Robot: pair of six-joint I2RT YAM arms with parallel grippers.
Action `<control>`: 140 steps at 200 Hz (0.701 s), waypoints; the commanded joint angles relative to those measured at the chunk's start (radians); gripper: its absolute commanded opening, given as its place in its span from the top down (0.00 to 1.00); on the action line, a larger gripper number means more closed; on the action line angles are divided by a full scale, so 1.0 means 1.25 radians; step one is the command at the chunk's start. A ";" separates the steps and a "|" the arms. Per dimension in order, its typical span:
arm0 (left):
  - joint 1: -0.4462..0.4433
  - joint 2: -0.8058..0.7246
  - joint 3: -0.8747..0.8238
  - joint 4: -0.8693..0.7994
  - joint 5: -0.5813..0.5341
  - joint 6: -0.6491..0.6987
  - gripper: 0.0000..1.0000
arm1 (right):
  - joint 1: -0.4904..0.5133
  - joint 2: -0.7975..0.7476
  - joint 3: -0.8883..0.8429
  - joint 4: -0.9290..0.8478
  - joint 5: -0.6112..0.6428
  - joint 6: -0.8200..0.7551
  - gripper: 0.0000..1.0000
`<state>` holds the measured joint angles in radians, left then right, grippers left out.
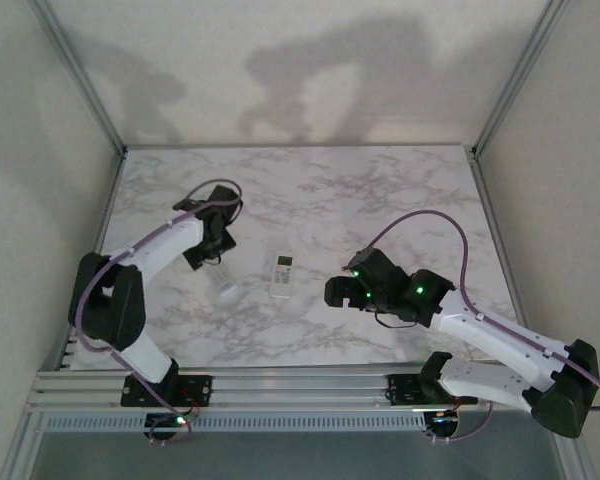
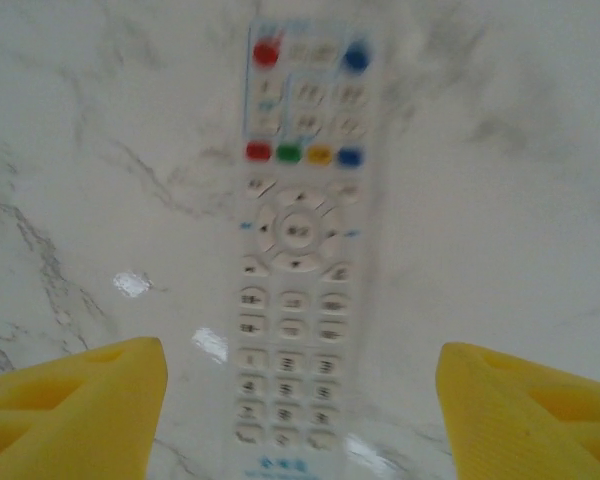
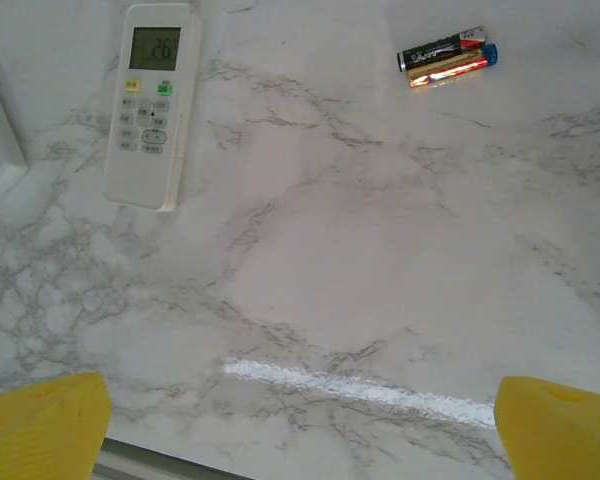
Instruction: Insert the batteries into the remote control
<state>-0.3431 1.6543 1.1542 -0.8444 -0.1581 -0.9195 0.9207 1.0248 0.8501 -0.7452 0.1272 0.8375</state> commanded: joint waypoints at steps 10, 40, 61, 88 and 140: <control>0.017 0.037 -0.036 0.090 0.020 0.051 0.30 | -0.003 0.000 0.007 -0.021 -0.011 0.027 0.01; 0.036 0.070 -0.067 0.128 0.002 0.060 0.37 | -0.003 -0.020 0.005 -0.042 0.001 0.033 0.01; 0.050 0.076 -0.102 0.187 0.044 0.080 0.38 | -0.003 -0.021 0.014 -0.047 0.003 0.031 0.01; 0.056 0.088 -0.128 0.230 0.080 0.095 0.46 | -0.004 -0.002 0.039 -0.064 0.000 0.029 0.01; 0.076 -0.030 -0.160 0.322 0.213 0.160 0.69 | -0.015 0.013 0.092 -0.033 -0.052 0.019 0.01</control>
<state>-0.2584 1.7130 0.9794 -0.5564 -0.0437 -0.7940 0.9203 1.0359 0.9054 -0.8097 0.1253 0.8612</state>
